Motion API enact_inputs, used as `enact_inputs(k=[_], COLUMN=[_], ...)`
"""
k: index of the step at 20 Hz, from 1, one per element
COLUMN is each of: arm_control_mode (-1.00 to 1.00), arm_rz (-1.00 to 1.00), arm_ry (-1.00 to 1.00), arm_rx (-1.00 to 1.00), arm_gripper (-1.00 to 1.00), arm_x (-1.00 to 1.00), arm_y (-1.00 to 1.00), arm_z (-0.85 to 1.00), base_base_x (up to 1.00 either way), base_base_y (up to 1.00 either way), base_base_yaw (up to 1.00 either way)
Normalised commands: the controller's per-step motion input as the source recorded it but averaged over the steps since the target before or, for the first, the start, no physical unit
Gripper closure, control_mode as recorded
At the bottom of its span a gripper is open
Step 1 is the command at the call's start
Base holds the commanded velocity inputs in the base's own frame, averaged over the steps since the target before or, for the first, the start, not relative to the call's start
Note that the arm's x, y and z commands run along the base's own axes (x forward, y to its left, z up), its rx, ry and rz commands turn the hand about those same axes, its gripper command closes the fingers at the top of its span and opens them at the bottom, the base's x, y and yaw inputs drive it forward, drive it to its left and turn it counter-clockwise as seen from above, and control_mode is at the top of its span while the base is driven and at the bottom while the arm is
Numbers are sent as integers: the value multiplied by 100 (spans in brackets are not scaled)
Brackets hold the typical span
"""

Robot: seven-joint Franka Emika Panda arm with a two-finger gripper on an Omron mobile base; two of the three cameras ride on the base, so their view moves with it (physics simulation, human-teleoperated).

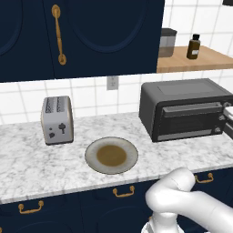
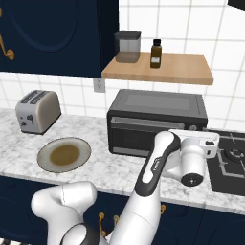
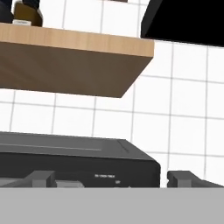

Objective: Pick up the kebab skewer and baguette bread, and place them inside the toaster oven. Close the toaster oven door and start by setting the timer.

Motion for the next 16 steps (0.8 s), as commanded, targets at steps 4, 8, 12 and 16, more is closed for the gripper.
enact_inputs(k=[4, 8, 12, 16], arm_control_mode=[-100, -100, -100, -100], arm_rz=[1, 1, 1, 0], arm_ry=[0, 0, 0, 0], arm_rx=[0, 0, 0, 0], arm_gripper=[-100, -100, -100, -100], arm_x=[1, 21, 18, 7], arm_y=[-14, 0, -9, -25], arm_z=[-12, -23, -7, -11], base_base_x=[0, 0, 0, 0], base_base_y=[0, 0, 0, 0], base_base_yaw=[0, 0, 0, 0])
